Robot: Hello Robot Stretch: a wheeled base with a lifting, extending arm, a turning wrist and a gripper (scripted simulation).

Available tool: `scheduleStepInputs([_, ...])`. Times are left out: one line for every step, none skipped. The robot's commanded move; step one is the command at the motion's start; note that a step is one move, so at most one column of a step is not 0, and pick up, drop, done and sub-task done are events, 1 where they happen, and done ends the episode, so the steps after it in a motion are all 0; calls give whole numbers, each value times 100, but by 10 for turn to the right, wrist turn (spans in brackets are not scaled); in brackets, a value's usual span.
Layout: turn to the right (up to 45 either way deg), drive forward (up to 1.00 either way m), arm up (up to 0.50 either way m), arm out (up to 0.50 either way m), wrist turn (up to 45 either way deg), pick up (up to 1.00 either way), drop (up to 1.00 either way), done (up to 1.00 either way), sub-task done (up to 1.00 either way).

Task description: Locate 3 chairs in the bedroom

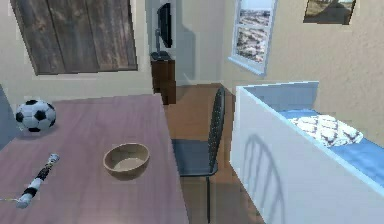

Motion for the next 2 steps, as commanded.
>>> scheduleStepInputs([0, 20, 0, 0, 0, 0, 0, 0, 0])
scheduleStepInputs([0, 0, 0, 0, 0, 0, 0, 100, 0])
